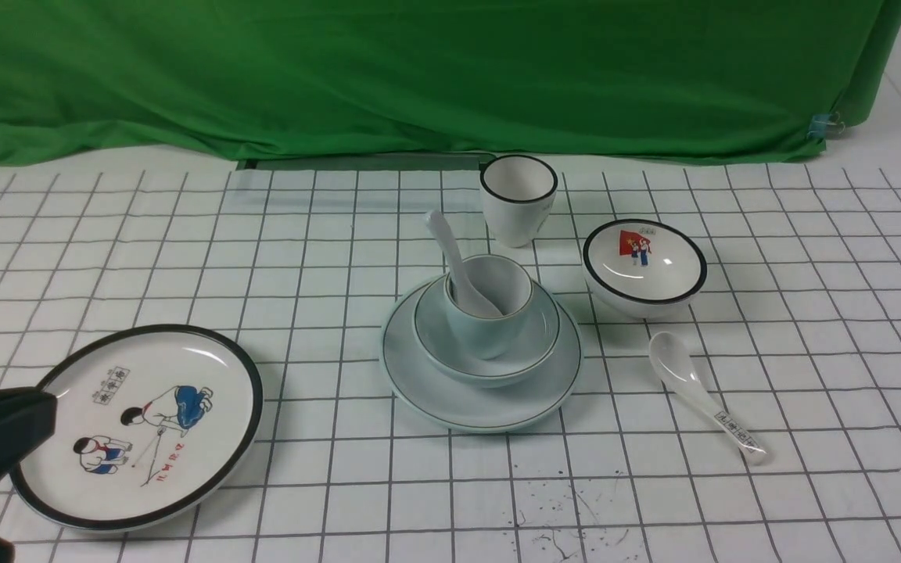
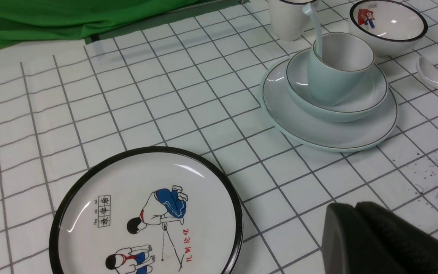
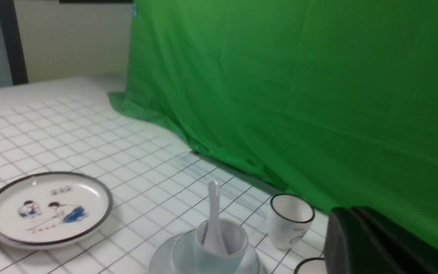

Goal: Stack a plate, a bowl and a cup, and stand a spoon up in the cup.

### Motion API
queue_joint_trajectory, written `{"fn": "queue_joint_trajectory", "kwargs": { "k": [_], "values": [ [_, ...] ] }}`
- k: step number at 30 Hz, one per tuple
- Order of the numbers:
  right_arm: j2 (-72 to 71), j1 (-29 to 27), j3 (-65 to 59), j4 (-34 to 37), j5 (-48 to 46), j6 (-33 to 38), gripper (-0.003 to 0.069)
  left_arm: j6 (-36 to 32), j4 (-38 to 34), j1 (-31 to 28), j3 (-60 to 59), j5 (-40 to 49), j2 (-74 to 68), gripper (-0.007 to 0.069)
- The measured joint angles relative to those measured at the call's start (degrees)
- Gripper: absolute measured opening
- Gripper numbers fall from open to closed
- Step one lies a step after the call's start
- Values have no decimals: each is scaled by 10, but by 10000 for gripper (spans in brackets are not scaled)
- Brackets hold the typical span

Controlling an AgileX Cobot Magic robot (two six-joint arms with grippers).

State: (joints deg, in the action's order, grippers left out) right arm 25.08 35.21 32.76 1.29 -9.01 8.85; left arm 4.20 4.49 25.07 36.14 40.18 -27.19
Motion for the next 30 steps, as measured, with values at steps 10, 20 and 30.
{"fn": "queue_joint_trajectory", "kwargs": {
  "k": [10, 20, 30],
  "values": [
    [-153, -216, -232, -2, 55, -96, 10, 0, 1, 0, 0, 0, 0, -31],
    [-247, -362, -332, -3, 32, -105, 10, 0, 2, 0, 0, 0, 0, -31],
    [-251, -375, -333, -6, -29, -105, 10, 0, 2, 0, 0, -1, 0, -31]
  ]
}}
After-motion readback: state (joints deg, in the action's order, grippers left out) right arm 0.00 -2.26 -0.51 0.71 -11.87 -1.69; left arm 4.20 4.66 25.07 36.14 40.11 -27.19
